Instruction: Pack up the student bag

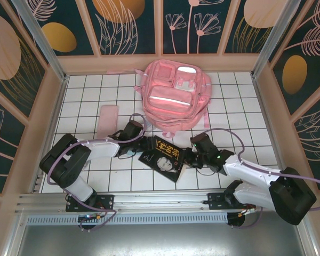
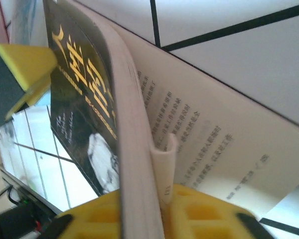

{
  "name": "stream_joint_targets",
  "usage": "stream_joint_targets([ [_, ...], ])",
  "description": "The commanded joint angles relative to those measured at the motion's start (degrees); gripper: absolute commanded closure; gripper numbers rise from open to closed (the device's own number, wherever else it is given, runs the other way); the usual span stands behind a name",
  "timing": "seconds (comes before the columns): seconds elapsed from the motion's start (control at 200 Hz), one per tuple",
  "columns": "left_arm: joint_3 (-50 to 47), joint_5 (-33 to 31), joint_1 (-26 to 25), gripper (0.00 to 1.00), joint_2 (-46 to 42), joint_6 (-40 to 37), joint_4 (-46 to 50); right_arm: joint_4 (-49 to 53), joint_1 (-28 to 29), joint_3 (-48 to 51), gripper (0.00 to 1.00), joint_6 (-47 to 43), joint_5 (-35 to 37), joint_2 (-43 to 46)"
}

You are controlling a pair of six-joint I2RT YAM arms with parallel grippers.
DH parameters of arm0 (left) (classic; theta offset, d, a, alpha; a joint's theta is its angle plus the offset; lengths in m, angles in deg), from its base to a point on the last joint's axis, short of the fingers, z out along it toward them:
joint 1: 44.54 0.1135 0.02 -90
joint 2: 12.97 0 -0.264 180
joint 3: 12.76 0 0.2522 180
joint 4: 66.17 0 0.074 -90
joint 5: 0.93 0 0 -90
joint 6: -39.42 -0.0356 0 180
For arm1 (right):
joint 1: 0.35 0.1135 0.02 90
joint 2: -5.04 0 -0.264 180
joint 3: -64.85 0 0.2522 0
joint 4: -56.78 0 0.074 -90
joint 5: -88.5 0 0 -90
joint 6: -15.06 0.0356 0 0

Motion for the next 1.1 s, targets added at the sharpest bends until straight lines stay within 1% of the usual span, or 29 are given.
stream_joint_targets([
  [0.0,1.19,0.59,-0.23,0.44,-1.76,0.63,7.5,-1.3,0.29,-4.33,1.0,-2.5,2.19,-0.72],
  [0.075,3.0,-0.98,-0.19,0.32,-5.48,0.7,10.07,1.96,-0.31,-7.16,1.0,-4.25,2.89,-0.17],
  [0.135,4.97,-3.56,-0.17,0.2,-8.93,0.7,12.75,5.44,-1.44,-10.49,1.0,-5.69,3.01,0.4],
  [0.225,8.26,-8.66,0.34,0.08,-13.93,0.59,16.26,10.43,-4.42,-16.45,1.0,-7.84,1.9,1.2],
  [0.29,9.93,-11.78,0.96,0.02,-17.61,1.5,16.68,12.93,-7.18,-20.9,1.0,-9.35,-0.12,1.32],
  [0.37,10.71,-14.33,1.71,0.01,-21.65,2.96,15.3,14.99,-10.55,-26.31,1.0,-11.06,-2.76,0.86],
  [0.405,11.02,-15.36,2.0,0.01,-23.03,3.58,14.66,15.68,-10.79,-28.73,1.0,-12.06,-3.7,0.47],
  [0.435,11.26,-16.52,2.12,0.01,-23.84,4.46,14.43,16.1,-12.77,-30.77,1.0,-12.74,-4.19,0.0],
  [0.515,11.2,-18.5,2.52,0.01,-26.02,6.84,12.79,16.96,-14.77,-36.41,1.0,-14.54,-5.02,-1.58],
  [0.6,10.22,-18.24,2.9,0.01,-26.93,9.5,8.91,15.82,-16.71,-41.14,1.0,-15.82,-5.42,-3.05],
  [0.67,8.77,-16.6,3.07,0.01,-26.66,12.56,4.1,12.1,-18.16,-43.34,1.0,-15.0,-6.39,-3.85],
  [0.771,6.55,-14.54,3.1,0.01,-25.27,18.79,-4.16,4.98,-18.98,-44.34,1.0,-12.16,-8.88,-4.56],
  [0.876,3.69,-13.03,3.02,0.01,-23.27,25.61,-17.2,-2.04,-19.08,-43.28,1.0,-9.28,-9.98,-5.14],
  [0.941,3.08,-12.34,3.07,0.01,-21.7,28.35,-24.42,-5.95,-19.07,-42.23,1.0,-7.27,-11.39,-5.78],
  [1.091,4.44,-9.7,3.08,0.01,-16.52,32.66,-34.03,-15.76,-18.92,-38.97,1.0,-2.2,-14.3,-7.12],
])
